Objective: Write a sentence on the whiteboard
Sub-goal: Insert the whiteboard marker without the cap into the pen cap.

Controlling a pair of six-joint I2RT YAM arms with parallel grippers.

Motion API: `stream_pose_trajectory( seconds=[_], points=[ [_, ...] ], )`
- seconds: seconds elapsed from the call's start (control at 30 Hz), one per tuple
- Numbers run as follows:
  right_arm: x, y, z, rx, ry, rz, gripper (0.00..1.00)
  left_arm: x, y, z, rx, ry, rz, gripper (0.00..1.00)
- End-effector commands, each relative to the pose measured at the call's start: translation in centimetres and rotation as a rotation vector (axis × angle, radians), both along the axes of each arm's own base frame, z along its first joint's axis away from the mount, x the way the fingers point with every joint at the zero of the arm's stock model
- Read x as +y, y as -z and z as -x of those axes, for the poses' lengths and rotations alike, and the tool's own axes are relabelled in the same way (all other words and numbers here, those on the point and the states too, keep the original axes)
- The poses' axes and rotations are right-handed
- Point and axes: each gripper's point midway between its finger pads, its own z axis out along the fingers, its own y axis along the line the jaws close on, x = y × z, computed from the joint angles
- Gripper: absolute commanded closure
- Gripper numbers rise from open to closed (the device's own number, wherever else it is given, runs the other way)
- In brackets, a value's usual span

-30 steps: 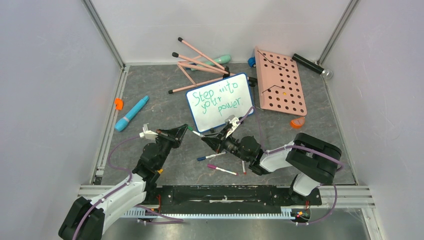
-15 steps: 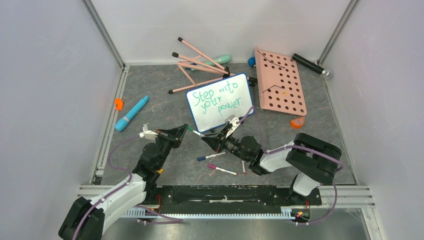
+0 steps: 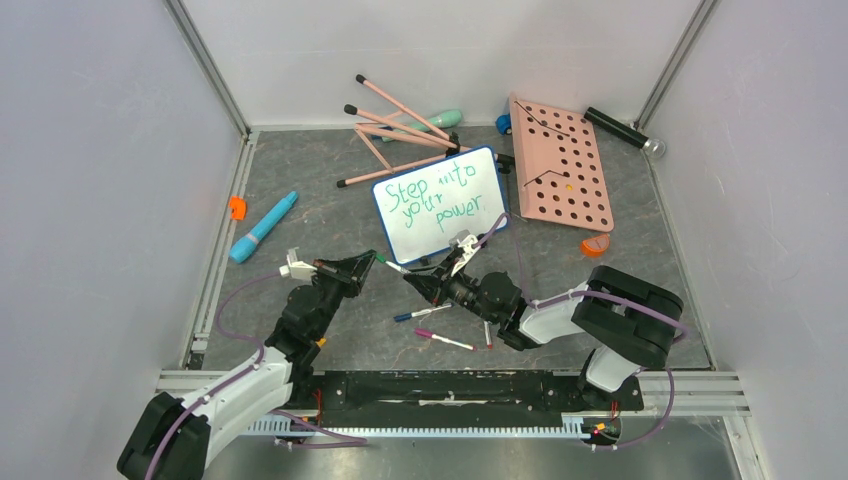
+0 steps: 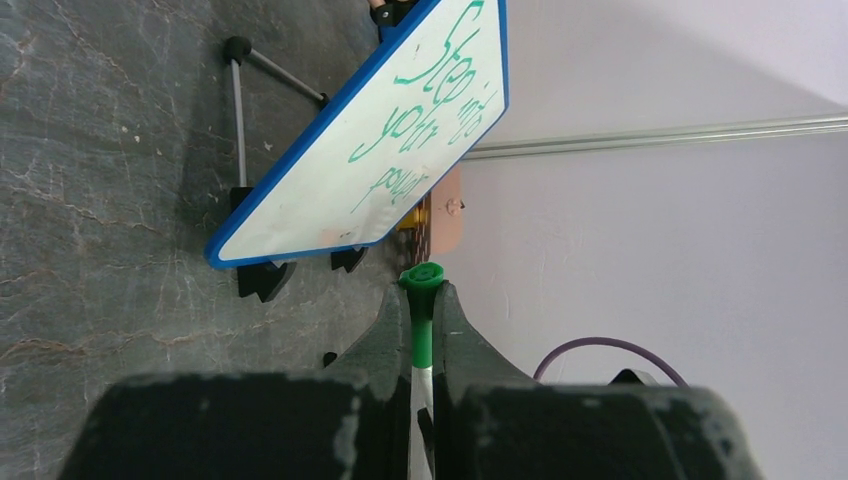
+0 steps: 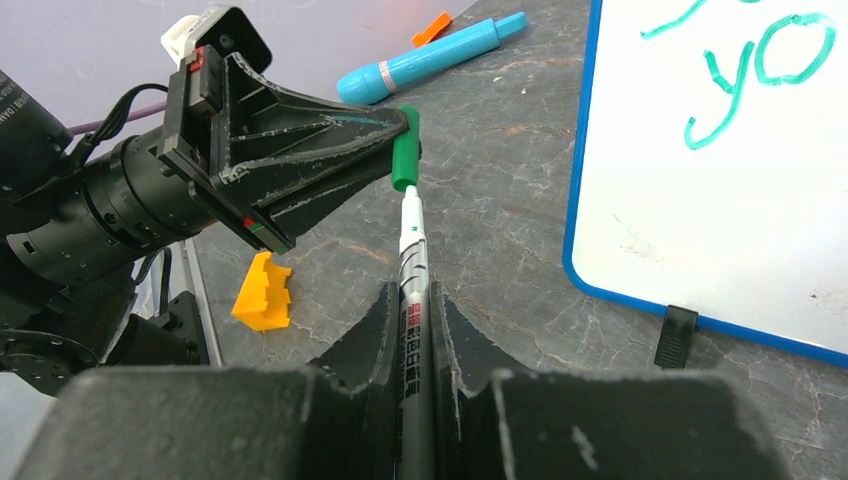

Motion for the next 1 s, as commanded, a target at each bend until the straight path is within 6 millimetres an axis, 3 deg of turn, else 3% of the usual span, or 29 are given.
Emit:
stream_pose_trajectory(
  seconds=[0.0,0.43,0.7,0.87,0.97],
  points=[
    [0.6,-2.4,-0.8,-0.052,0.019,-0.053,1.0,0.5,3.1,0.6,0.059,-0.004,-0.053,0.98],
    [1.1,-2.3,-1.1,-0.054,0.017,-0.039,1.0,-0.1,2.7,0.7,0.042,0.028,-0.042,0.98],
    [1.7,-3.4,-3.3,-0.103,0.096,-0.012,1.0,-1.2,3.5,1.1,0.153,0.073,0.077,0.98],
    [1.3,-3.7,-4.4,-0.12,0.161,0.01,1.0,-2.8,0.5,1.1,0.158,0.145,0.2,0.98],
    [1.1,-3.9,-4.7,-0.13,0.18,0.014,1.0,-3.4,-0.4,1.2,0.208,0.164,0.274,0.98]
  ],
)
